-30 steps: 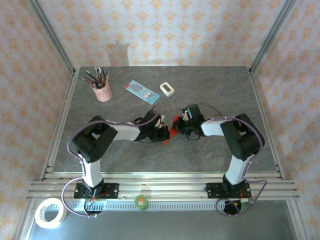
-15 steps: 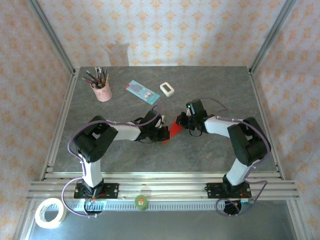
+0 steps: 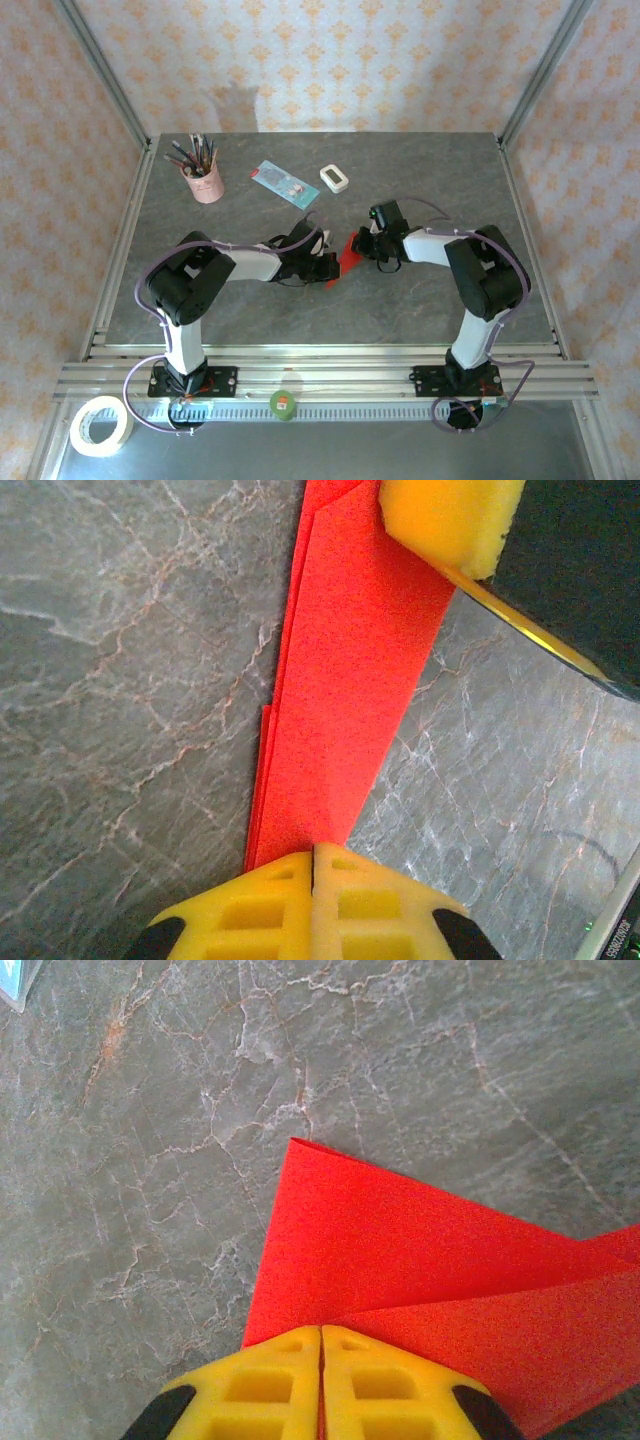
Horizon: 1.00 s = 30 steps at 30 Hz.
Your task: Fold a paper plane with a square sheet of paper (pick it up from the middle)
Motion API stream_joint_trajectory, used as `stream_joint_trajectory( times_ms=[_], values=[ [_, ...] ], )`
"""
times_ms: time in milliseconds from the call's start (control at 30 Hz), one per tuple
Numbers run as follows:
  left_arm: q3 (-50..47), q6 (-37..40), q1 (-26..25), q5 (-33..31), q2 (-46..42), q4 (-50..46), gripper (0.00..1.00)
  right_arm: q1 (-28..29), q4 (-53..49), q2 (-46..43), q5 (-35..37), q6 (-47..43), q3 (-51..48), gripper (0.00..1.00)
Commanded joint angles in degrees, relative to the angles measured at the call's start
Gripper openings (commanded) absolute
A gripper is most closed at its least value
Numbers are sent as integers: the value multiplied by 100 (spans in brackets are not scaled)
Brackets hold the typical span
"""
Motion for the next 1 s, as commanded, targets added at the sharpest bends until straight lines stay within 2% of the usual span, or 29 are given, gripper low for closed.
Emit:
stream_joint_trajectory(
  times_ms=[0,433,533,767,967],
  values=[
    [290,33,-36,-222,-157,-140,1,-7,-305,186,259,-65,26,9],
    [915,-235,-36,-654,696,-231,0,-21,-162,76,128,45,-44,8],
    [942,-260,-36,-753,758,-344,0,-32,-58,-20,24,53,-57,8],
    [758,-236,-32,-1100,687,-629,0,-38,412,-936,70,71,-529,8],
    [730,-175,-35,-1106,756,-728,0,24,433,-669,-184,42,-712,6]
  ],
)
